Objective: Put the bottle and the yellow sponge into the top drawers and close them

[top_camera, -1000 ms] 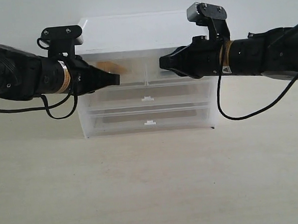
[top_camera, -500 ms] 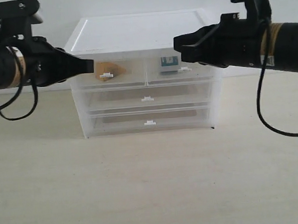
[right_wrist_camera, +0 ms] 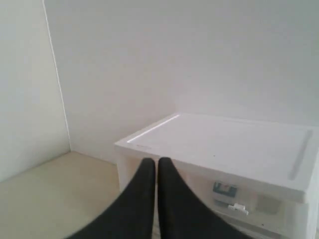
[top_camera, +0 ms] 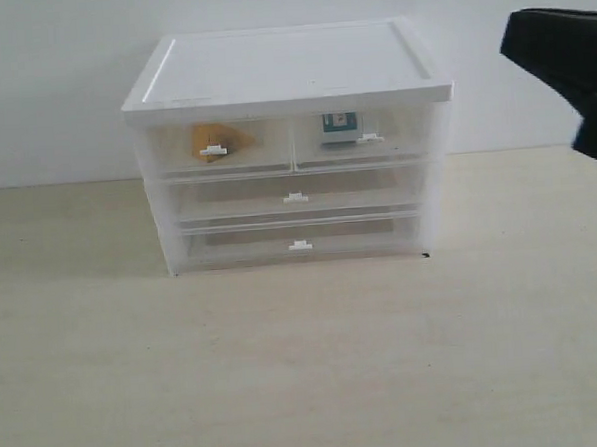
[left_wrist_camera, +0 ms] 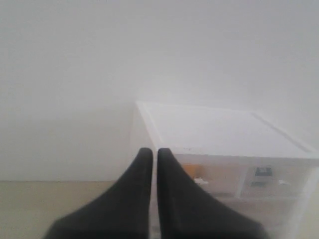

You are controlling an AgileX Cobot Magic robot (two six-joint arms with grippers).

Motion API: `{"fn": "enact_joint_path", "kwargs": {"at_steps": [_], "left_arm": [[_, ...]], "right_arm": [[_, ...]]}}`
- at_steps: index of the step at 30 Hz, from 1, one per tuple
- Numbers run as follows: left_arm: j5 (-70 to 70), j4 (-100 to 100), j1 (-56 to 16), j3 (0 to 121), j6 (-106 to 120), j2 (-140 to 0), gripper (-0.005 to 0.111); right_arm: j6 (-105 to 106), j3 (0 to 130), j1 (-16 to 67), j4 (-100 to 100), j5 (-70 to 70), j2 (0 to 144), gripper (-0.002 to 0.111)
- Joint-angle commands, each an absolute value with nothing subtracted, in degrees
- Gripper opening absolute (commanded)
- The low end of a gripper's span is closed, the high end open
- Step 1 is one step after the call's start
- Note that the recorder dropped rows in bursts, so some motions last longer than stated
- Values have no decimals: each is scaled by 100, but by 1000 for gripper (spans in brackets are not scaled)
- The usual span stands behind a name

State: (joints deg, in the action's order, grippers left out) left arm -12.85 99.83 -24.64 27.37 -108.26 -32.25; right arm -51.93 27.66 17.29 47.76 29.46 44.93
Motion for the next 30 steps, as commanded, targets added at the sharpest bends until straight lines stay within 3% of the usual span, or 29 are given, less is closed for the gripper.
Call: {"fn": "enact_joint_path", "kwargs": {"at_steps": [1,7,9,19,30], "left_arm": [[-1198,9995,-2459,2160,-11422,-1740,4],[-893,9995,-2459,1507,-11422,0,4],[-832,9995,-2459,1431,-11422,0,4],[-98,9995,-2459,1346,-11396,0,4],[332,9995,-2459,1346,-11396,0,4]], "right_arm": [[-5150,2069,1714,4588,2512,2909,0],[-5150,1241,1714,4403,1598,546,0],[-5150,1079,1714,4403,1336,0,0],[-5172,1005,1714,4403,339,0,0],[-5184,1005,1714,4403,313,0,0]]}}
